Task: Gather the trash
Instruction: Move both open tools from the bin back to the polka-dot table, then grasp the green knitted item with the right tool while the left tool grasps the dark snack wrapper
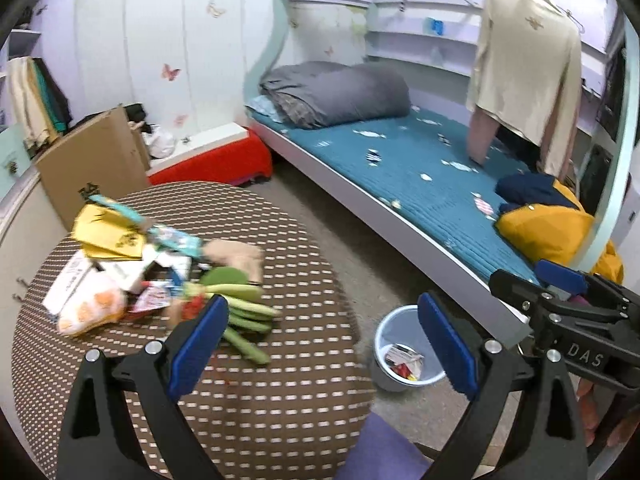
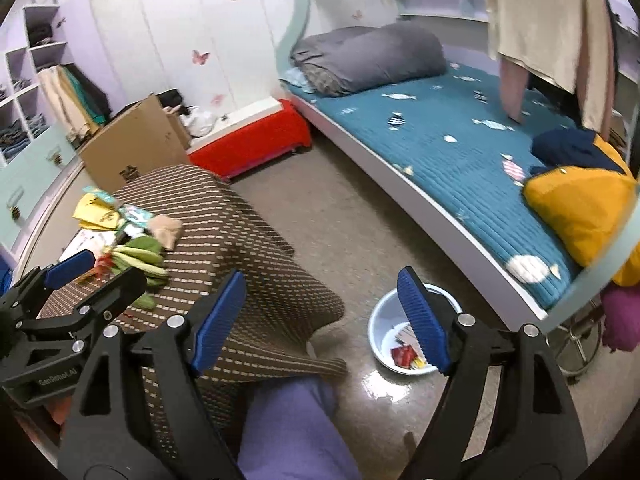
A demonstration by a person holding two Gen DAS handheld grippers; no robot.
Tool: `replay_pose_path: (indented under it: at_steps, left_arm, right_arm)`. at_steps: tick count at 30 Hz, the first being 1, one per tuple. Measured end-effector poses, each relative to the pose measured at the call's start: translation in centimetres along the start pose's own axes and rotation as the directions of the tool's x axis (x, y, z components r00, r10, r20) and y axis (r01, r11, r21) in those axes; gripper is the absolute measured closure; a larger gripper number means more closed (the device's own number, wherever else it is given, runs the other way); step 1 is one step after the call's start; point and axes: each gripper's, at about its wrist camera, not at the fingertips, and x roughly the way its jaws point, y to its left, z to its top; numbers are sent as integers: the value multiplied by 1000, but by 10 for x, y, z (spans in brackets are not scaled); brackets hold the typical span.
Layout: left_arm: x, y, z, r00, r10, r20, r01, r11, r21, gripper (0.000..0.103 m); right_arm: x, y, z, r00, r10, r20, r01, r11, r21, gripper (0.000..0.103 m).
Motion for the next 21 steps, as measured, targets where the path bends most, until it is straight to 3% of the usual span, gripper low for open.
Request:
replay_pose_path:
  at_steps: [10, 21]
  left_arm:
    - [-28, 70, -11, 992, 126, 22, -124, 988, -97, 9]
    - [-42, 144, -34, 967, 254, -19, -252, 946, -201, 9]
  right_arm:
    - [17, 78, 5, 992, 119, -31, -122, 986, -117, 21]
    - [47, 156, -3, 969, 212, -123, -236, 943, -233, 19]
